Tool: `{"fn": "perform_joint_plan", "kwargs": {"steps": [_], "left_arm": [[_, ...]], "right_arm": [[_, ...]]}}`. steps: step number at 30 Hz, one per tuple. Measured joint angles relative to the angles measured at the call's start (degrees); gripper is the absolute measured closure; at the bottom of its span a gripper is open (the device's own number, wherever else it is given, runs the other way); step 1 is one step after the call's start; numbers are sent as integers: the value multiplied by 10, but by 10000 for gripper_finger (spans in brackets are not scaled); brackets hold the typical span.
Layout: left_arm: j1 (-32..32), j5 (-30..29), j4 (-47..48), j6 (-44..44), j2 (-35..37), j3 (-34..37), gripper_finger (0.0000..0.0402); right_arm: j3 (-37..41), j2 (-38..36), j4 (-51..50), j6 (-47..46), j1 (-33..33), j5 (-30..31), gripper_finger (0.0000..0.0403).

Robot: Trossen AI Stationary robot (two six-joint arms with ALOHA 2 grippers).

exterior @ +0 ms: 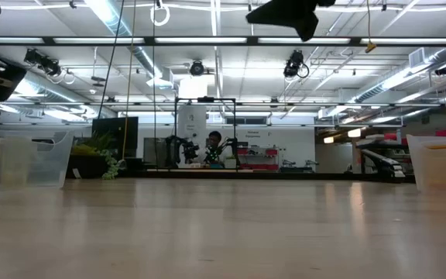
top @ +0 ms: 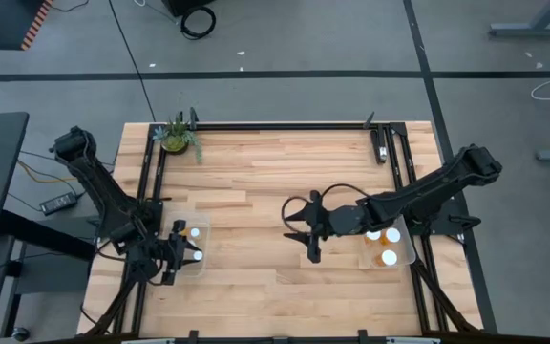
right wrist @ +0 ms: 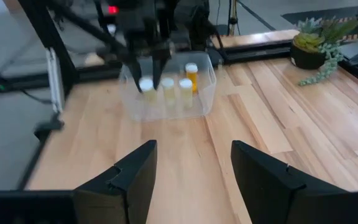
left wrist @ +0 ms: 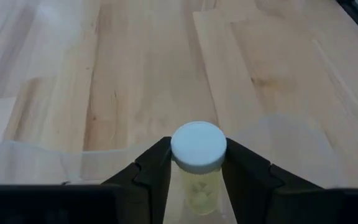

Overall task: Pick and place medicine bottles into bin by pill shape (circle, oval)
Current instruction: Put the small light yellow pill bottle into the left transparent bin

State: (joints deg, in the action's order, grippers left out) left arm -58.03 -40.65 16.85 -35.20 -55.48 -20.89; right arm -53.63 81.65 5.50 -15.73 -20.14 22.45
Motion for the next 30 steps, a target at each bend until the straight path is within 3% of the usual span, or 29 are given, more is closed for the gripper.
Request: {"fn": "perform_joint_plan", "kwargs": {"steps": [16,30], "left_arm": [[65,-7,5,165,0,-96,263],[162,5,-114,331,0,-98,263]], "right_arm": [[0,135,167,46,31,-32,189],[0,209,298,69,40,-32,189]]}}
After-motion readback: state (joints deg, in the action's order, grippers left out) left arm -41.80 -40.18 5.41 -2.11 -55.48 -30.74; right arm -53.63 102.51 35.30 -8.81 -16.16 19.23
